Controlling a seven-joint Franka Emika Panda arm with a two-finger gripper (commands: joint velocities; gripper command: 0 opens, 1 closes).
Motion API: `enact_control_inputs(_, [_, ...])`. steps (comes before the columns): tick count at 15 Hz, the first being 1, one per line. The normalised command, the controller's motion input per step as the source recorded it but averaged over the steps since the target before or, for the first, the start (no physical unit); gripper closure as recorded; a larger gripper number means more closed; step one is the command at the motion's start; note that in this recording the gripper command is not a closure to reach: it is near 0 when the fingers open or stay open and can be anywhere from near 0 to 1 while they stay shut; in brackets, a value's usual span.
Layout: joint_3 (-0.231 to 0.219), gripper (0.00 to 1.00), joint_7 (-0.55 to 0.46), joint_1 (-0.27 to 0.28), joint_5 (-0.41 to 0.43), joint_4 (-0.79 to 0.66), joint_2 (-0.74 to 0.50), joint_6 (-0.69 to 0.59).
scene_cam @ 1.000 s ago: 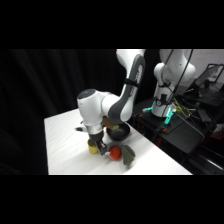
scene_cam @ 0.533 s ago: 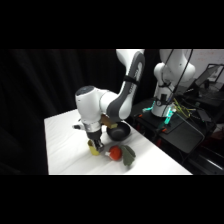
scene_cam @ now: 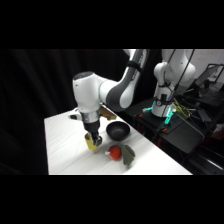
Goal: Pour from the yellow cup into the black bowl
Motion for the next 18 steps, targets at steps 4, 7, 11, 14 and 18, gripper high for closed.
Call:
enact_control_inputs(4, [-0.116, 0.31, 0.14, 0.032, -0.172, -0.52, -0.75, -0.2])
enact_control_inputs(7, [-0.058, 0.31, 0.19, -0.006, -0.148, -0.48, -0.54, -0.14])
enact_control_inputs(11, [0.072, 0.31, -0.19, -0.063, 0.286, -0.38, -0.36, -0.16])
enact_control_inputs(14, [0.111, 0.31, -0.57, -0.094, 0.599, -0.21, -0.26, -0.28])
enact_control_inputs(18, [0.049, 0.31, -0.76, -0.163, 0.623, -0.07, -0.17, -0.43])
